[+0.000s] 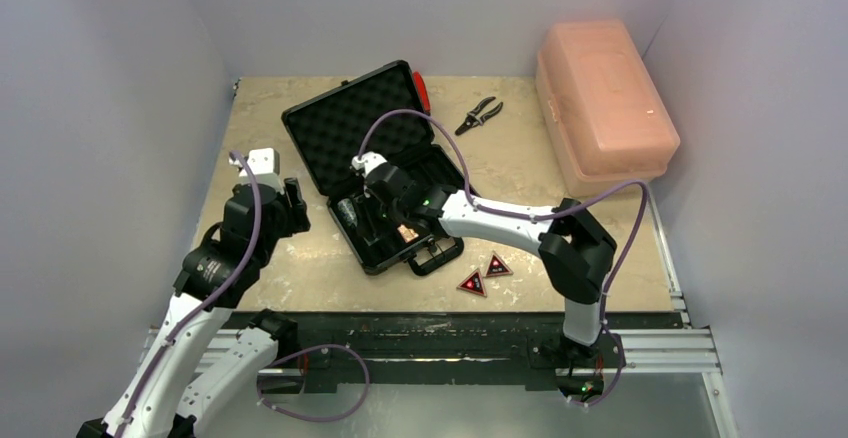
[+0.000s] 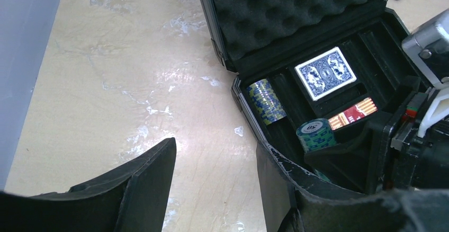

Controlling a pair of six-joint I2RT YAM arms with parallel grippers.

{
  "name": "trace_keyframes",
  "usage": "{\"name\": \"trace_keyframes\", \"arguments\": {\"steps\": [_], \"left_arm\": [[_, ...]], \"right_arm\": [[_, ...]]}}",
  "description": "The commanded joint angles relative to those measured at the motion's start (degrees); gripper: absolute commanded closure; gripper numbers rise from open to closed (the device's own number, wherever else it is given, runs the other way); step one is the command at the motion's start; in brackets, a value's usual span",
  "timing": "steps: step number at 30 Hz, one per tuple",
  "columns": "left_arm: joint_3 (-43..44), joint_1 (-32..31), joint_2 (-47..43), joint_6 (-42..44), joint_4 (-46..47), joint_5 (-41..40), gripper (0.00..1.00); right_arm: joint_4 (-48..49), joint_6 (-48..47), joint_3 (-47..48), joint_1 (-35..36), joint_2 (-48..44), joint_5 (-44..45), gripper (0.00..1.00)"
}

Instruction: Pack up texas hold em set

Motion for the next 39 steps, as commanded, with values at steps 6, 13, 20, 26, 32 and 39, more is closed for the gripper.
{"name": "trace_keyframes", "arguments": {"steps": [6,13,20,26,32,39], "left_arm": [[1.85,0.92,0.84,1.43,1.7,-0.76,0.43],[1.85,1.07,0.65,1.46,1.72,-0.4,0.43],[1.89,1.14,0.71,1.46,1.72,-0.09,0.43],[1.85,1.18,0.41,1.47,1.69,-0.05,0.43],[1.85,1.18,0.19,1.47,1.7,0.04,0.43],[1.85,1.18,0.1,1.47,1.62,0.09,0.43]], "right_arm": [[3.61,-0.7,6.88,0.37,2.11,-1.68,1.0],[2.23,0.64,7.61,0.46,4.3,-1.49,1.0],[0.33,1.52,8.98,0.46,6.65,0.72,1.0],[-0.73,2.34,9.86,0.46,8.39,1.2,1.0],[-1.46,3.16,11.04,0.46,9.95,1.72,1.0],[-2.12,3.47,12.4,0.46,11.24,2.33,1.0]]}}
